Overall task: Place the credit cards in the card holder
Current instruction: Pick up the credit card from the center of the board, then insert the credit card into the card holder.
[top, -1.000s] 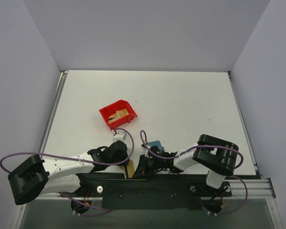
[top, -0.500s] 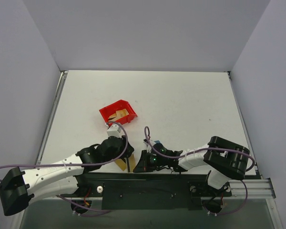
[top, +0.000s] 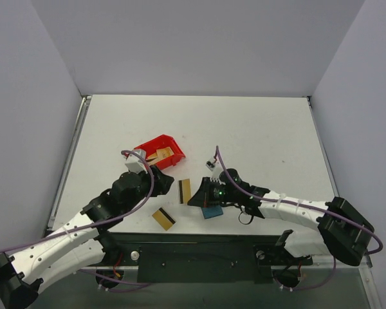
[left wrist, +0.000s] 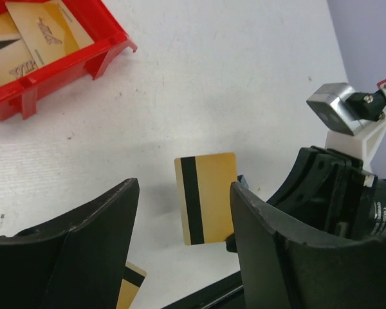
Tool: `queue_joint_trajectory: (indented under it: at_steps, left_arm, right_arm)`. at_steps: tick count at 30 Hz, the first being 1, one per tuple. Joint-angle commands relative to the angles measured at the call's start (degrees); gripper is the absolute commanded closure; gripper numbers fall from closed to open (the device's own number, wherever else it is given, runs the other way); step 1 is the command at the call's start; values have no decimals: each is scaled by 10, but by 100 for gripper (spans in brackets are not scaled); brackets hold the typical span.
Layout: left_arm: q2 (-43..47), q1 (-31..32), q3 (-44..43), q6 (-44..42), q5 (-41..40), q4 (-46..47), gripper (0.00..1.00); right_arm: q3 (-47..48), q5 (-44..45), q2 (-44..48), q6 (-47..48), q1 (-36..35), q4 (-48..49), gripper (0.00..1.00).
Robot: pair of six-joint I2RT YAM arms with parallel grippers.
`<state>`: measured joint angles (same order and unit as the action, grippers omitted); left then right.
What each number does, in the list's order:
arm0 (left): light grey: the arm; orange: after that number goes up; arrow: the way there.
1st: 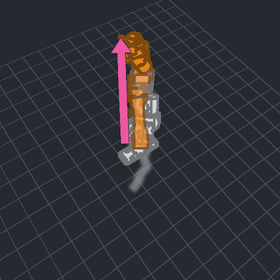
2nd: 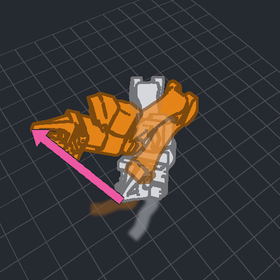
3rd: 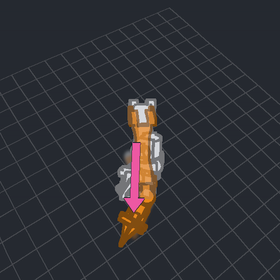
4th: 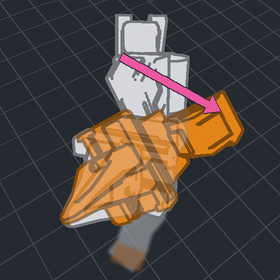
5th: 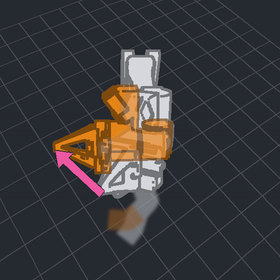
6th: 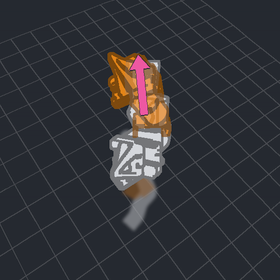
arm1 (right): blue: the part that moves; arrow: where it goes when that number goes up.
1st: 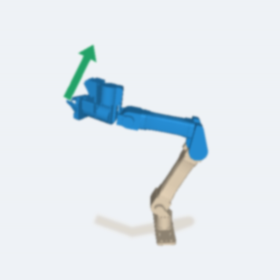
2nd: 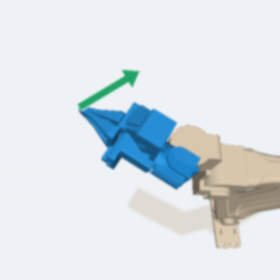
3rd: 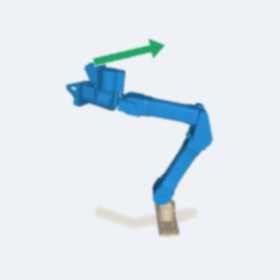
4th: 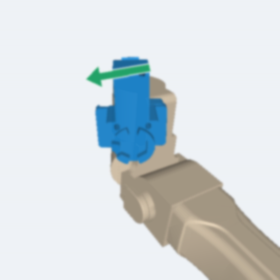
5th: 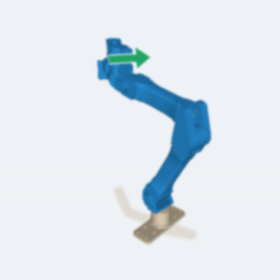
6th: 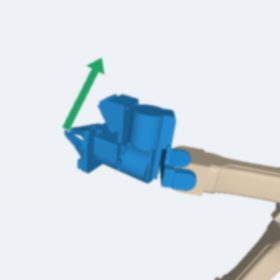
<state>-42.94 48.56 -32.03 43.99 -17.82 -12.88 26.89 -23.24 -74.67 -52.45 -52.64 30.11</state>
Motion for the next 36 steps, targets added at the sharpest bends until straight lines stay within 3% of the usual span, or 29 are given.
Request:
queue_joint_trajectory:
  at_steps: [1,8,16,29,36]
  left_arm:
    - [37,-39,-17,-47,80,76,31]
    - [56,-98,-11,-40,221,170,31]
    - [37,-135,16,13,334,278,31]
    - [-4,-140,28,33,397,313,32]
    - [-28,-139,48,69,440,388,41]
  right_arm:
    - [66,-67,48,88,42,-87,100]
    - [76,-174,90,71,105,-51,100]
    - [41,-283,110,-19,164,111,100]
    - [16,-309,117,-76,171,230,100]
    - [10,-315,101,-101,171,268,100]
